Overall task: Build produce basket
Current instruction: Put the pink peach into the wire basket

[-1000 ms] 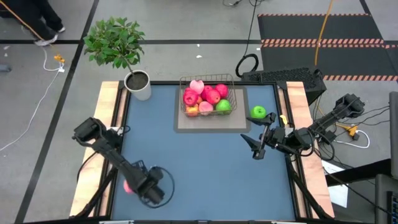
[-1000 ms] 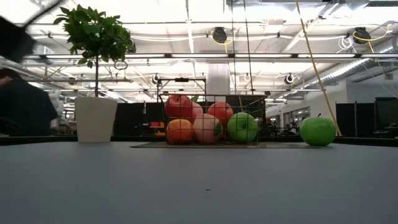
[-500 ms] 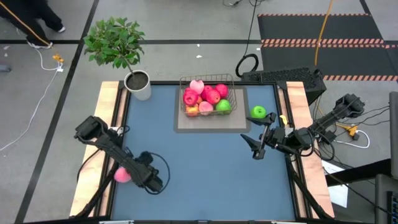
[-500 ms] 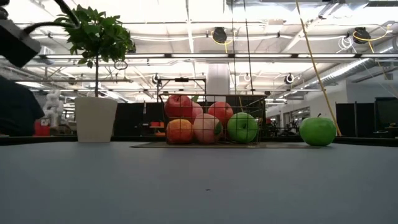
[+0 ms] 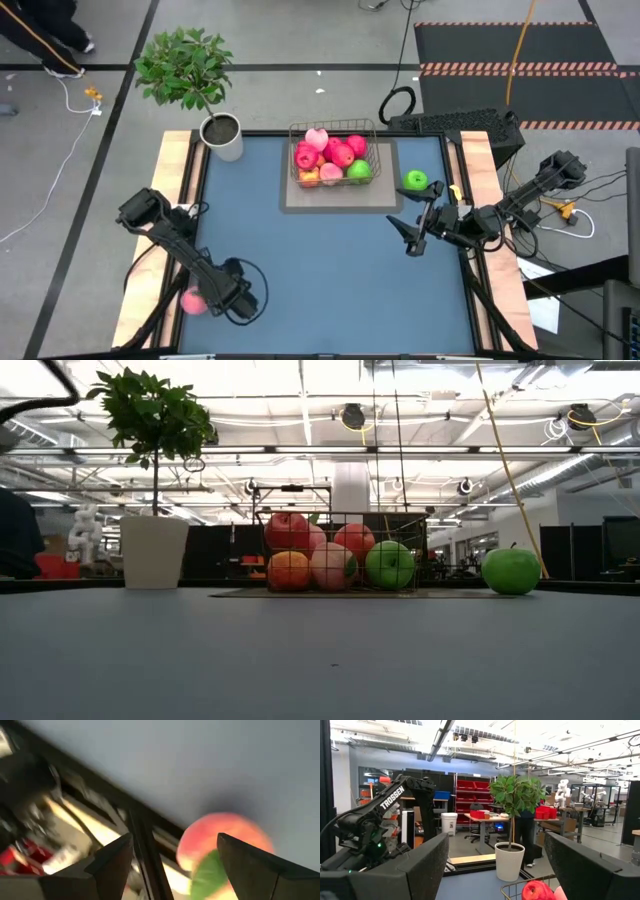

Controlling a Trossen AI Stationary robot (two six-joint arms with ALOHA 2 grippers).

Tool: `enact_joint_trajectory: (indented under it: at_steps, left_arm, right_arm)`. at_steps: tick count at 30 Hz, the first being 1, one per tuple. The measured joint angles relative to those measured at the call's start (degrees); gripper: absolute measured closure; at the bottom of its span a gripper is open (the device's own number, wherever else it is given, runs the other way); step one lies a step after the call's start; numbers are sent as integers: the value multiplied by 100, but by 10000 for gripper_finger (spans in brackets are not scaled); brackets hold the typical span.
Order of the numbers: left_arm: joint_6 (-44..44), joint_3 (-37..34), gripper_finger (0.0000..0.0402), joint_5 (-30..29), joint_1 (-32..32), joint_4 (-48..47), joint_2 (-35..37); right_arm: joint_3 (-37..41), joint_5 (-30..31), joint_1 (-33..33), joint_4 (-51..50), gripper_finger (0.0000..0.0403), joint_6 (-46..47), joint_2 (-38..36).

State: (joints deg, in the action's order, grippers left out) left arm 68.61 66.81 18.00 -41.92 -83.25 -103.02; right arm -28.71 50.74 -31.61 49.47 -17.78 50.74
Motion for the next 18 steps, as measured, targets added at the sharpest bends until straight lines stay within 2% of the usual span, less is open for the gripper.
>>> enact_joint_trajectory:
  at_steps: [8,15,18]
  left_arm:
    - [546,23,91,1351,1,171,0]
    - [519,391,61,1395,-74,185,-1]
    - [498,507,58,1326,-255,644,-1]
  right_arm:
    - [0,4,1,-2,83,-2,0]
    - [0,7,-1,-2,83,-1,-1]
    - [0,7,-1,-2,83,9,-2]
